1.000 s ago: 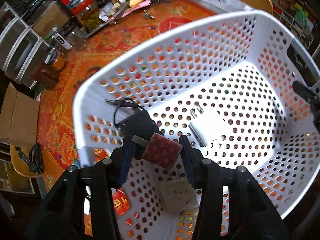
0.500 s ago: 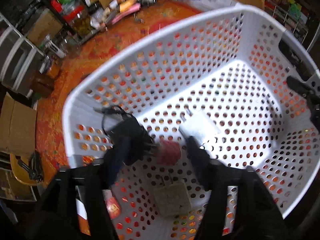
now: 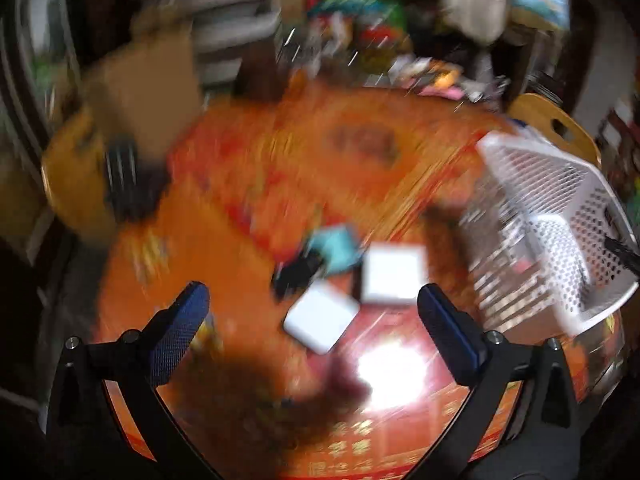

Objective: Organize rigid objects
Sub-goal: 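Grasp the large white square charger with the left tool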

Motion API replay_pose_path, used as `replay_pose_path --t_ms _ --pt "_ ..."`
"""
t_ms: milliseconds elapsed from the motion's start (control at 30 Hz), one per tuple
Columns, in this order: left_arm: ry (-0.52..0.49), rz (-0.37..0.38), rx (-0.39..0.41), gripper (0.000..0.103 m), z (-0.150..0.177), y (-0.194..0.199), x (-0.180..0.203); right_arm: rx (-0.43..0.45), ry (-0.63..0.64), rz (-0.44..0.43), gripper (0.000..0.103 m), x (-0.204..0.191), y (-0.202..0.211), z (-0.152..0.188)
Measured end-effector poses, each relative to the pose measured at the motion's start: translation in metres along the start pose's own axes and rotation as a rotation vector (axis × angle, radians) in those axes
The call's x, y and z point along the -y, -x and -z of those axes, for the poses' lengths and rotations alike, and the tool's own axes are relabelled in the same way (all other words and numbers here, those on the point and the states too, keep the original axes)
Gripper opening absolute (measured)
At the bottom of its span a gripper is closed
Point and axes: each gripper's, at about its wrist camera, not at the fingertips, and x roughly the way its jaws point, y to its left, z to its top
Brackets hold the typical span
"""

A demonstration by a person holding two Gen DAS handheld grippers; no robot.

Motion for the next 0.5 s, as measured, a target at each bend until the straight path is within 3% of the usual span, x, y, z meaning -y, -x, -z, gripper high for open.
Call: replay_pose_path --t_ms 67,167,500 --pt "0.03 -0.024 -0.064 0.103 0.016 -0.027 -0.016 -0.002 0.004 0.003 0.019 0.001 0.0 -0.001" --pt "0.047 -0.033 -0.099 0.102 0.031 -0.046 -0.019 -0.003 0.005 0.003 0.019 0.0 0.0 -0.001" --pt "-0.022 -0.093 -0.128 0.102 0.042 -0.08 0.018 -0.009 0.005 0.013 0.019 0.002 0.0 -0.001"
